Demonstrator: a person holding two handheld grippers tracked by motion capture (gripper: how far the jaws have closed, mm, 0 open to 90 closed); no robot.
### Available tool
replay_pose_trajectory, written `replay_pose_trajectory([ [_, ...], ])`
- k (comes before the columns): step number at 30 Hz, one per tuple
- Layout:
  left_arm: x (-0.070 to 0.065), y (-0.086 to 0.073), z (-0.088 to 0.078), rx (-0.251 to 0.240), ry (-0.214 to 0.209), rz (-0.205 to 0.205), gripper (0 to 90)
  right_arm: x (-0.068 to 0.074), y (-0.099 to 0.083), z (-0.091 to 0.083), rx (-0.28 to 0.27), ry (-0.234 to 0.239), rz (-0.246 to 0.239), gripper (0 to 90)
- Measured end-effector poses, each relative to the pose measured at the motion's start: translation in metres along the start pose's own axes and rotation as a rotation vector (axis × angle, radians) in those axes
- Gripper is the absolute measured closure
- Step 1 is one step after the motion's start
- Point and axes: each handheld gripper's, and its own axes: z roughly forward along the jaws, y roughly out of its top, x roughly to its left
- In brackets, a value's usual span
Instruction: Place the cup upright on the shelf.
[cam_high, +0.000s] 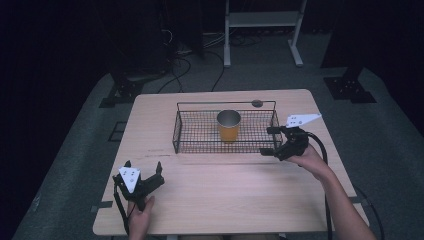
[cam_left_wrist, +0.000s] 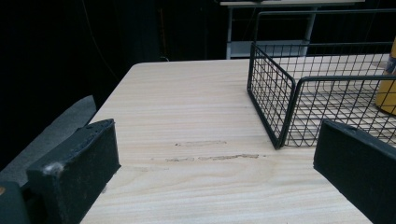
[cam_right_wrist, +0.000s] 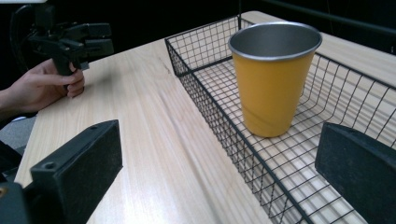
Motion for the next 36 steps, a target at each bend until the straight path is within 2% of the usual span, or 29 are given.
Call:
replay_pose_trajectory([
  [21, 0.000, 0.000, 0.000, -0.002, 0.001, 0.002, 0.0, 0.011, -0.024, -0.008, 0.012, 0.003, 0.006, 0.1],
  [36, 0.000, 0.000, 0.000, -0.003, 0.004, 0.004, 0.0, 0.017, -0.041, -0.018, 0.010, -0.019, 0.017, 0.1],
])
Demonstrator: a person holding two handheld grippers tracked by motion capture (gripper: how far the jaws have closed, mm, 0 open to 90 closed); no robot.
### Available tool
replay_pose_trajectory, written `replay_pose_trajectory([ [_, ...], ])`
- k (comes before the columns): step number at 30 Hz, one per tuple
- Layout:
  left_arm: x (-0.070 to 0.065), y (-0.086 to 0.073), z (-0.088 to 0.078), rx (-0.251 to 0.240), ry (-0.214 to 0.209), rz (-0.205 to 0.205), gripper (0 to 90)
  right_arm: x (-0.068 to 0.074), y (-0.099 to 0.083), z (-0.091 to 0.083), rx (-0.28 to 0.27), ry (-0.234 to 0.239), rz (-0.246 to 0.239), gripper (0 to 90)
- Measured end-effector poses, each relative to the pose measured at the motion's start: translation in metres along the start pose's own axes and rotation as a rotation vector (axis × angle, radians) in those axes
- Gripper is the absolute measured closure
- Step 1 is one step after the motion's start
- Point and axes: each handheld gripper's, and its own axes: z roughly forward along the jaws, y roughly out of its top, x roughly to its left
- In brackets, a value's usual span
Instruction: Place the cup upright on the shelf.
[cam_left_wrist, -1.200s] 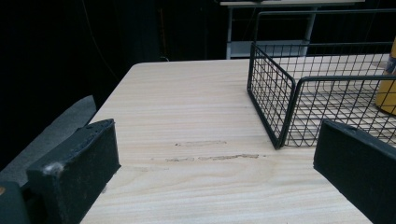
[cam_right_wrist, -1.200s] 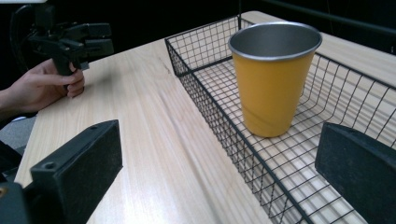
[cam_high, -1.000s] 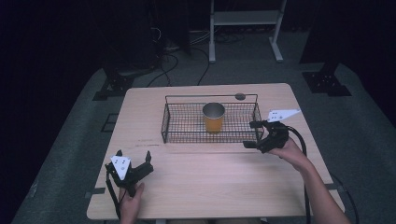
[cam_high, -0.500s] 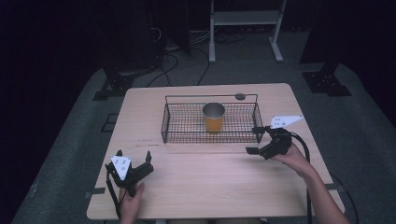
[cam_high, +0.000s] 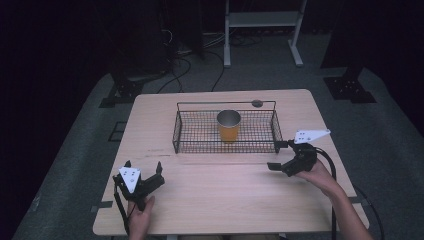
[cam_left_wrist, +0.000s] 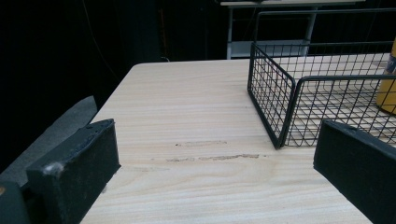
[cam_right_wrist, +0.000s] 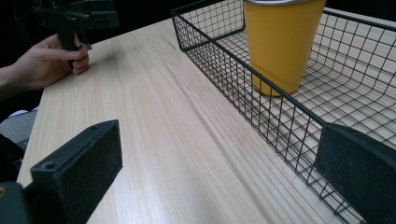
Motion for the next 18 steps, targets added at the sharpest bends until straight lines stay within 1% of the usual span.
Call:
replay_pose_trajectory([
  [3, 0.000, 0.000, 0.000, 0.000, -0.001, 0.001, 0.0, 0.001, -0.006, -0.004, -0.003, 0.000, 0.013, 0.2],
  [18, 0.000, 0.000, 0.000, 0.000, 0.000, 0.003, 0.0, 0.008, -0.027, -0.015, -0.014, -0.012, 0.032, 0.1],
])
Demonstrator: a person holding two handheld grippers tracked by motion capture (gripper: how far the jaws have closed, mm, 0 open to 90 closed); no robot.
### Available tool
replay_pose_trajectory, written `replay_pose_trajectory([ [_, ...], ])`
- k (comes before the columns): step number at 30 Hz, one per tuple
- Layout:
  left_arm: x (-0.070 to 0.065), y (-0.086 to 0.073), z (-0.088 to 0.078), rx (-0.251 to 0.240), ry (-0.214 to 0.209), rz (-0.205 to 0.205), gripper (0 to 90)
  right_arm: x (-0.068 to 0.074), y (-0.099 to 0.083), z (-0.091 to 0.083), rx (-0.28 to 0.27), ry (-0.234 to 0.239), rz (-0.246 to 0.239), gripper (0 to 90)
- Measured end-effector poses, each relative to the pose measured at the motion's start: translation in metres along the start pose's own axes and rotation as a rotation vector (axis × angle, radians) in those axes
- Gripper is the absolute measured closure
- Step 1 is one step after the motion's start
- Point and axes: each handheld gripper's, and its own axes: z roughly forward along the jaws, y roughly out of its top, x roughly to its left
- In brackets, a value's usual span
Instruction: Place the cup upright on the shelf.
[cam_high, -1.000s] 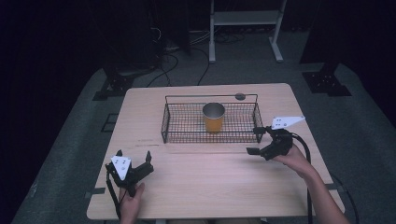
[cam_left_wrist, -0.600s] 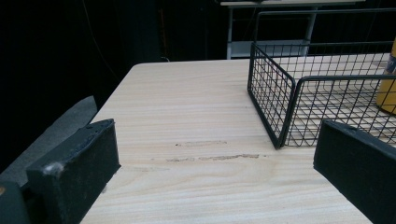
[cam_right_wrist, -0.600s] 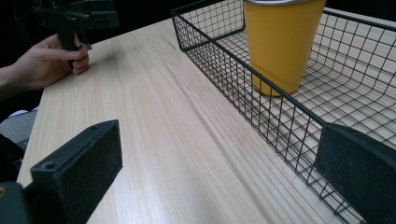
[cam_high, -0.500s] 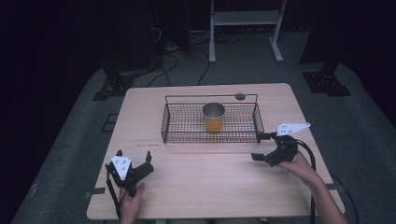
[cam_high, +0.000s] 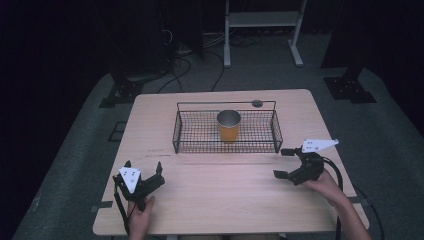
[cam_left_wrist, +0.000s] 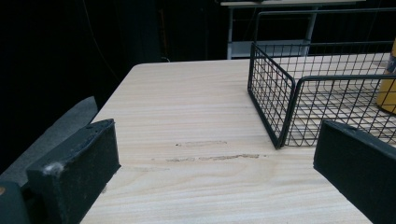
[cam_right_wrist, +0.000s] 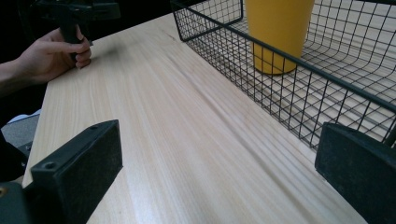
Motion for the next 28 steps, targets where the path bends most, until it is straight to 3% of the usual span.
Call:
replay_pose_trajectory([
  [10, 0.000, 0.000, 0.000, 0.001, 0.002, 0.000, 0.0, 0.007, -0.011, -0.009, -0.010, -0.011, 0.006, 0.2],
  [22, -0.001, 0.000, 0.001, 0.001, 0.009, 0.003, 0.0, 0.025, -0.036, -0.015, -0.028, -0.047, 0.036, 0.1],
  [23, -0.001, 0.000, 0.001, 0.000, 0.009, 0.004, 0.0, 0.033, -0.039, -0.018, -0.054, -0.061, 0.045, 0.1],
  [25, -0.001, 0.000, 0.001, 0.001, 0.011, 0.005, 0.0, 0.041, -0.045, -0.021, -0.118, -0.043, 0.057, 0.1],
  [26, -0.001, 0.000, 0.001, 0.001, 0.011, 0.005, 0.0, 0.041, -0.045, -0.021, -0.118, -0.043, 0.057, 0.1],
  [27, -0.001, 0.000, 0.001, -0.001, 0.010, 0.007, 0.0, 0.049, -0.053, -0.022, -0.170, -0.037, 0.075, 0.1],
  [28, -0.001, 0.000, 0.001, -0.002, 0.008, 0.009, 0.0, 0.049, -0.053, -0.022, -0.170, -0.037, 0.075, 0.1],
])
